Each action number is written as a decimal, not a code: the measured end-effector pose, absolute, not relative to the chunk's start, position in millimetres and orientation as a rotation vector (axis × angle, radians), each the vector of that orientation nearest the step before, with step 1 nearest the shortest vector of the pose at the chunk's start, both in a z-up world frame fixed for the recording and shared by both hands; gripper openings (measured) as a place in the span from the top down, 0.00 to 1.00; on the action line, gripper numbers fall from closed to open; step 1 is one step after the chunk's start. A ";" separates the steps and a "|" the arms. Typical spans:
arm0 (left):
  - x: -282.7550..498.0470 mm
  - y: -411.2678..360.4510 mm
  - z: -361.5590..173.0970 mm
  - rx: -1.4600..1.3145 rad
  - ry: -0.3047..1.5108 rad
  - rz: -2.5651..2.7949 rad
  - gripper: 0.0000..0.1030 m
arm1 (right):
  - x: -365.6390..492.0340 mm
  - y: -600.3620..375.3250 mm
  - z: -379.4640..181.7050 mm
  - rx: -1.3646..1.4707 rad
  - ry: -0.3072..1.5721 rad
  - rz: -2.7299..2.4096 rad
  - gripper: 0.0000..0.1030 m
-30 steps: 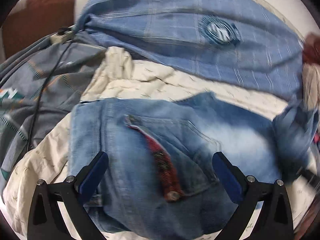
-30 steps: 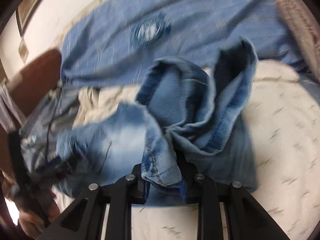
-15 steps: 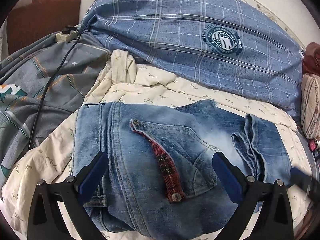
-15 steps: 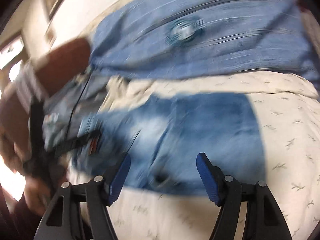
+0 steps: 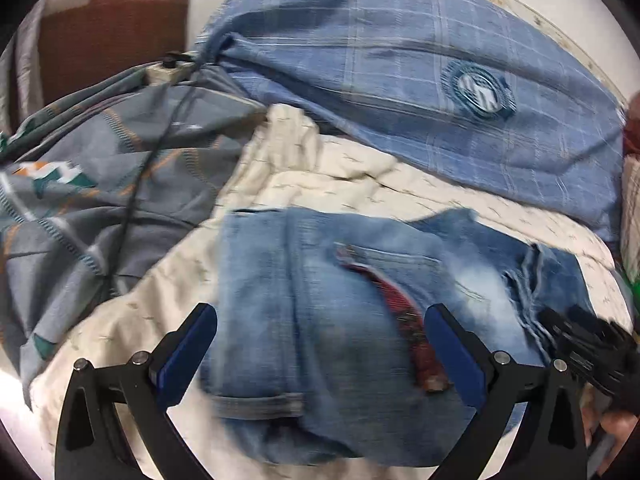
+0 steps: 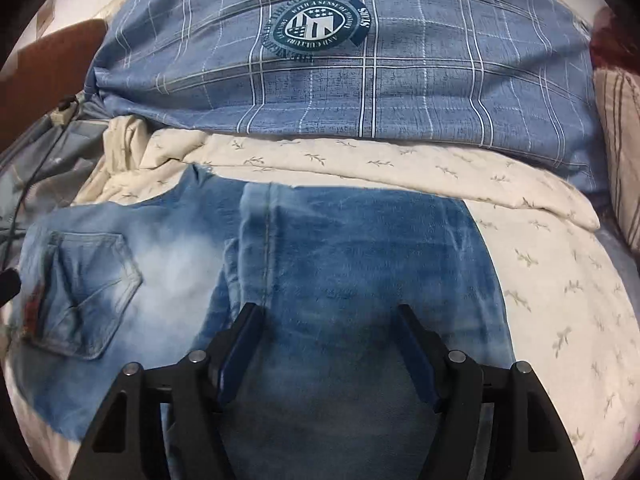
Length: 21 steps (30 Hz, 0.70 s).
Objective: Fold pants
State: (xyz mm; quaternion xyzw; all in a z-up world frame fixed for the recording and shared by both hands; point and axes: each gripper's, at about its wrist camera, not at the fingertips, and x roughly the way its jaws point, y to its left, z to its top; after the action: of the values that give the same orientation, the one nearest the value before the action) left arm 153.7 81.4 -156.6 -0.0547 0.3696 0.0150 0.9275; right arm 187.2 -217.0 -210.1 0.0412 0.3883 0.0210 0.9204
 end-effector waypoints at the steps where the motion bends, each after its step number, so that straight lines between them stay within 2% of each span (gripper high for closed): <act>1: 152.9 87.8 -154.9 -0.121 0.754 0.045 0.00 | 181.6 -220.9 -208.0 0.115 0.794 0.050 0.31; 4: 149.0 114.2 -150.9 -0.170 0.745 0.103 0.00 | 155.1 -226.1 -201.4 0.149 0.750 0.084 0.31; 7: 145.8 138.9 -150.1 -0.238 0.744 0.149 0.00 | 144.0 -207.5 -214.6 0.036 0.797 0.103 0.31; 9: 142.5 154.1 -152.3 -0.275 0.746 0.186 0.00 | 132.3 -204.3 -214.4 -0.002 0.759 0.106 0.31; 16: 118.7 198.2 -160.2 -0.387 0.743 0.249 0.00 | 91.0 -239.4 -196.6 0.192 0.696 0.181 0.31; 21: 97.6 192.6 -166.3 -0.454 0.757 0.181 0.00 | 80.1 -243.3 -196.7 0.210 0.689 0.229 0.31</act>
State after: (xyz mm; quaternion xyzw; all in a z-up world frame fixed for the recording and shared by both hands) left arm 97.6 192.6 -166.3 -0.2192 0.3660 0.0877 0.9002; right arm 80.1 -243.3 -196.7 0.1026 0.3362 0.1120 0.9294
